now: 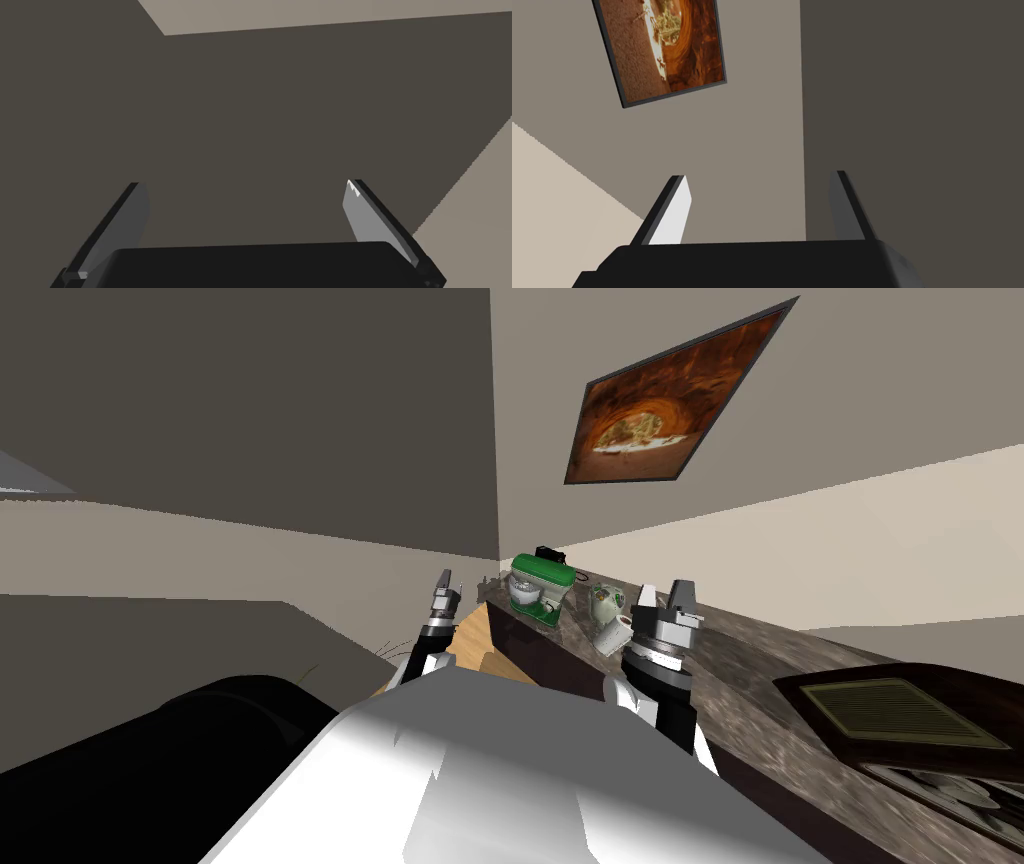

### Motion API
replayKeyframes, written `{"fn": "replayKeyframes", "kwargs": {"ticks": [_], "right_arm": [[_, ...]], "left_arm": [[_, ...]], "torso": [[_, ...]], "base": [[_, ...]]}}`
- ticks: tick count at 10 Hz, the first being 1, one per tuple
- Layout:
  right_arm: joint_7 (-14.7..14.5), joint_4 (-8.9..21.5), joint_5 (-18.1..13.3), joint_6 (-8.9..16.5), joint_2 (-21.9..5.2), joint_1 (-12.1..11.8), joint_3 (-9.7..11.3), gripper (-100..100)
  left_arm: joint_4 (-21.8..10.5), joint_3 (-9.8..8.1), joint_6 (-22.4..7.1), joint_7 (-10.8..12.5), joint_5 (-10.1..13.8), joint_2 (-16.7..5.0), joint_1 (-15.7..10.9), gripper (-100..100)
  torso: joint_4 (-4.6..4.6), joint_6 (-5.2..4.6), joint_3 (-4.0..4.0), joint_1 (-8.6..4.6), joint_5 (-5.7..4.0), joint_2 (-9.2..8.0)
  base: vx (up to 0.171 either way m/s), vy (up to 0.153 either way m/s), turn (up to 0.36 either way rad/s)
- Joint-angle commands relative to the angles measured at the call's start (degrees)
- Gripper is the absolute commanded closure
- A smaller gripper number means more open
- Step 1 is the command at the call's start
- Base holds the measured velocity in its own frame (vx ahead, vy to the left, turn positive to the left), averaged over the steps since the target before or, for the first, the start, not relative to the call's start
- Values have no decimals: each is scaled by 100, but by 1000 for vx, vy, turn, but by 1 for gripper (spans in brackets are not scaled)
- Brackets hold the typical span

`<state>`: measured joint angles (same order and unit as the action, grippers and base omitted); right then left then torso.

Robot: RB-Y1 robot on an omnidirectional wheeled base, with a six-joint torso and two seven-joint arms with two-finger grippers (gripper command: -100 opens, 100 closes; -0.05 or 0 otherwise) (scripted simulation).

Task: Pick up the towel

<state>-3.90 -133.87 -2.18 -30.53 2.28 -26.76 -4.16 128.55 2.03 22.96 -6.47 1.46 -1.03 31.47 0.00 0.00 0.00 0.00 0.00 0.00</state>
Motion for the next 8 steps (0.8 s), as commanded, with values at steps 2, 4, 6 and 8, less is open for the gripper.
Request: {"fn": "replayKeyframes", "kwargs": {"ticks": [2,4,6,8], "right_arm": [[-89,54,-31,33,-400,-21,-31,-100],[-225,132,-71,85,-704,-52,-76,-100],[-418,241,-120,162,-932,-96,-140,-100],[-659,375,-172,261,-1088,-151,-220,-100]], "left_arm": [[0,0,0,0,0,0,0,0],[0,0,0,0,0,1,0,0],[0,1,0,0,0,1,0,0],[0,1,0,0,0,1,0,0]], "torso": [[0,0,1,4,1,-2],[2,0,4,18,4,-7],[3,-1,8,25,5,-15],[3,-1,9,37,8,-15]], "base": [[-11,27,-36],[-25,61,-57],[-38,78,-78],[-37,110,-111]]}}
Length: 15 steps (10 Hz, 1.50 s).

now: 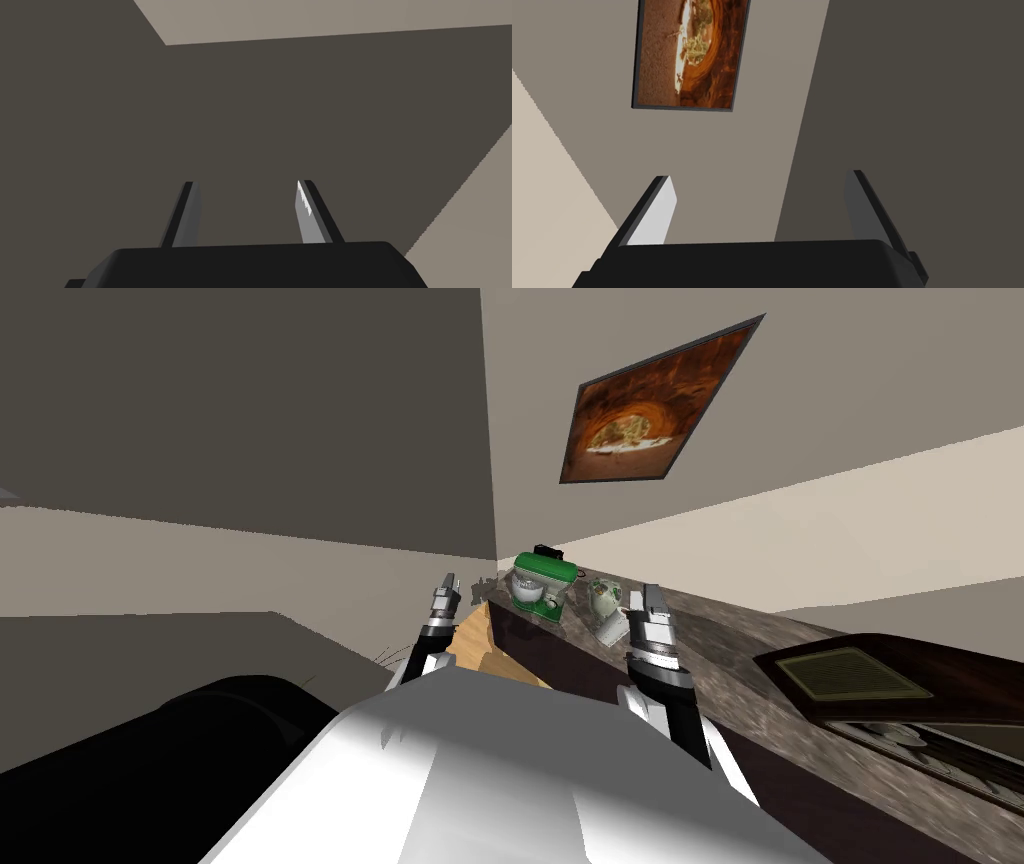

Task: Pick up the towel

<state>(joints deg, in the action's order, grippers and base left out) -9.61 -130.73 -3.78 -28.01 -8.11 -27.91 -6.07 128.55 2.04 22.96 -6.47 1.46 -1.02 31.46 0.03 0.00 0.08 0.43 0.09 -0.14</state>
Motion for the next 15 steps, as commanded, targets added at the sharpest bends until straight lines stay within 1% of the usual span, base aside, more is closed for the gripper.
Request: {"fn": "replayKeyframes", "kwargs": {"ticks": [1,3,5,10,14,15], "right_arm": [[-225,138,-40,67,-103,-66,-74,-100],[-519,304,-95,193,-171,-129,-171,-100],[-815,485,-155,328,-198,-192,-274,-100],[-1567,983,-373,658,-176,-316,-535,-100],[-2021,1412,-688,858,-141,-350,-725,-100],[-2190,1637,-906,930,-128,-340,-811,-100]], "left_arm": [[0,0,0,0,0,0,0,0],[0,0,0,0,0,0,0,0],[0,0,0,0,0,0,0,0],[0,0,0,0,0,0,0,0],[0,0,0,0,0,0,0,0],[0,0,0,0,0,0,0,0]], "torso": [[0,0,0,0,0,0],[1,0,3,14,3,-6],[1,1,1,0,1,-2],[1,0,3,13,4,-4],[-2,2,-7,-8,-1,14],[-3,2,-9,-10,-1,17]], "base": [[-43,145,-102],[-58,141,-128],[-44,111,-120],[-48,132,-129],[-24,91,-103],[-7,88,-172]]}}
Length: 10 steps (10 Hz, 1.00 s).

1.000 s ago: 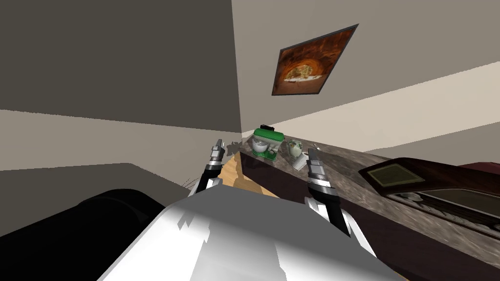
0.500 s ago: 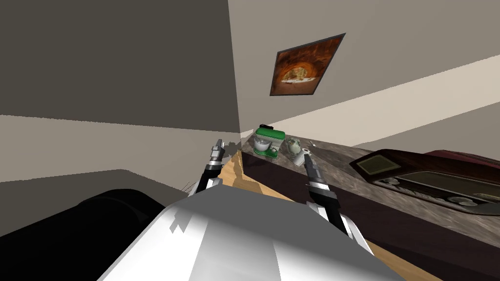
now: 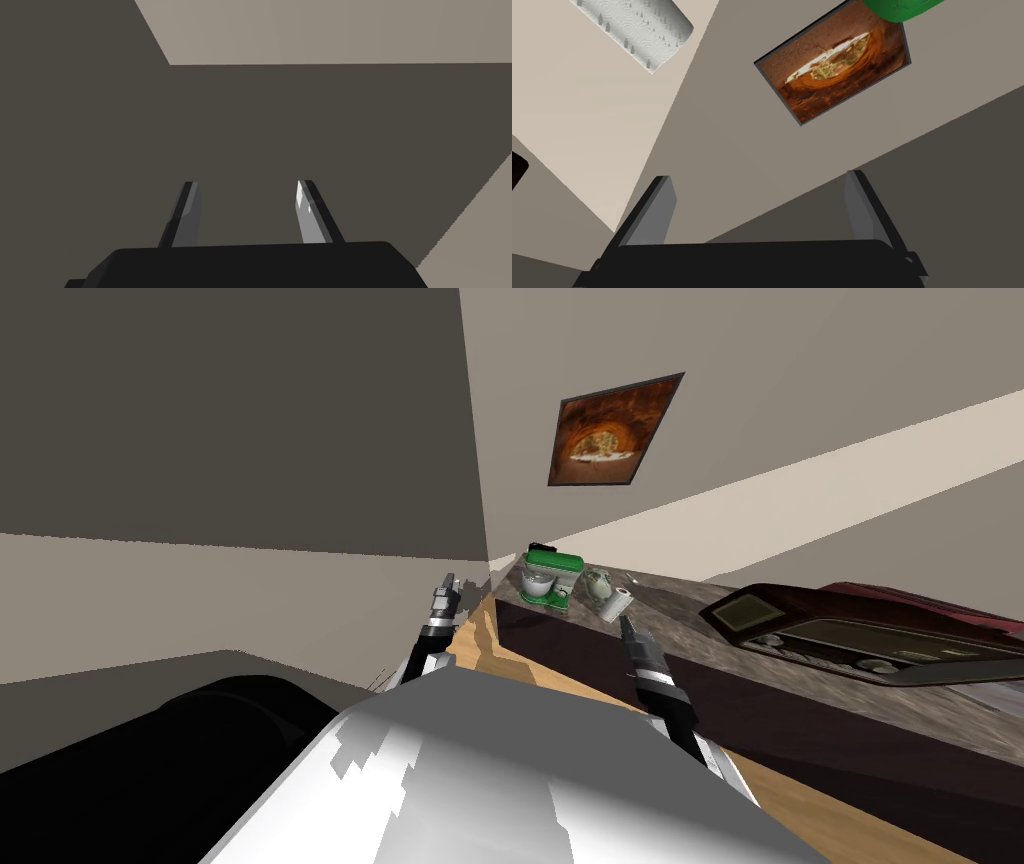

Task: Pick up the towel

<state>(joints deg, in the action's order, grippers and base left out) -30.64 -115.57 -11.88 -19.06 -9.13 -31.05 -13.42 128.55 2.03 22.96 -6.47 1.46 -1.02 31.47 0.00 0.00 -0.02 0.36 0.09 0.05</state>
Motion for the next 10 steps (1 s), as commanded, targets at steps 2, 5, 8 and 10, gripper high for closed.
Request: {"fn": "replayKeyframes", "kwargs": {"ticks": [2,5,8,10], "right_arm": [[-221,351,-350,90,-23,1,-157,-100],[-372,699,-774,150,-46,67,-265,-100],[-483,1034,-1200,197,-106,155,-361,-100],[-543,1236,-1455,226,-161,222,-416,-100]], "left_arm": [[0,0,0,0,0,0,0,0],[0,0,0,0,0,-1,0,0],[0,-1,0,0,0,-1,0,0],[0,-1,0,0,0,-1,0,0]], "torso": [[-1,2,-3,-3,0,5],[-4,3,-11,-25,-4,18],[-6,4,-18,-31,-6,31],[-7,4,-20,-37,-7,36]], "base": [[15,70,-72],[33,25,-53],[62,8,-39],[82,-8,-18]]}}
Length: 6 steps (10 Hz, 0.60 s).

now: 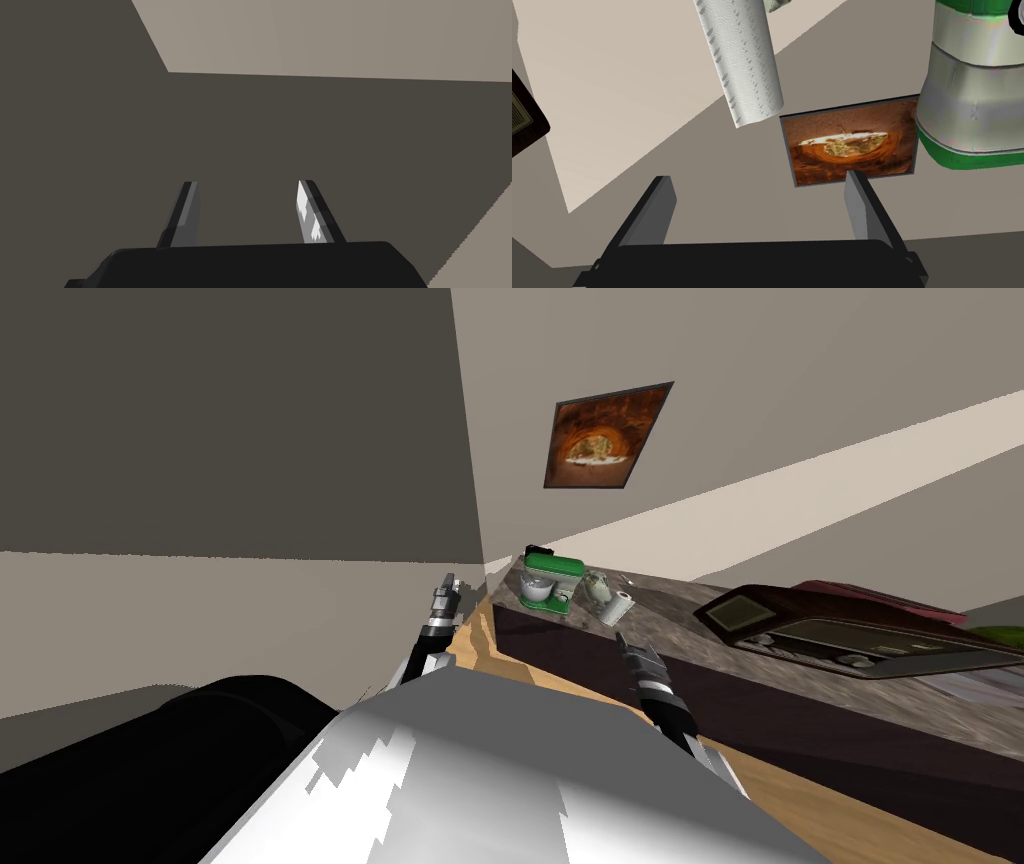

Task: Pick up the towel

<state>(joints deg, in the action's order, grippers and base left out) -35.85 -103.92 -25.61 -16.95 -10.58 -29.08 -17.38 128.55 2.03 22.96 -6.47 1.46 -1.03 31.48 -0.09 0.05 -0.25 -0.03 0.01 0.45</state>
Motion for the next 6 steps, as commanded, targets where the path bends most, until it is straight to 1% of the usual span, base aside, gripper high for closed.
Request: {"fn": "replayKeyframes", "kwargs": {"ticks": [1,2,3,6], "right_arm": [[-50,162,-196,31,-47,62,-45,-100],[-75,245,-298,45,-78,98,-69,-100],[-120,382,-467,75,-138,175,-110,-100],[-167,502,-620,111,-218,299,-155,-100]], "left_arm": [[0,0,0,0,0,0,0,0],[0,0,0,0,0,0,0,0],[0,0,0,0,0,0,0,0],[0,-1,0,0,0,-1,1,0]], "torso": [[0,0,0,0,0,0],[-1,0,-3,-3,-1,5],[-2,0,-5,-5,-1,9],[-11,2,-28,-21,-4,48]], "base": [[101,-18,-7],[113,-21,2],[173,-50,14],[218,-55,37]]}}
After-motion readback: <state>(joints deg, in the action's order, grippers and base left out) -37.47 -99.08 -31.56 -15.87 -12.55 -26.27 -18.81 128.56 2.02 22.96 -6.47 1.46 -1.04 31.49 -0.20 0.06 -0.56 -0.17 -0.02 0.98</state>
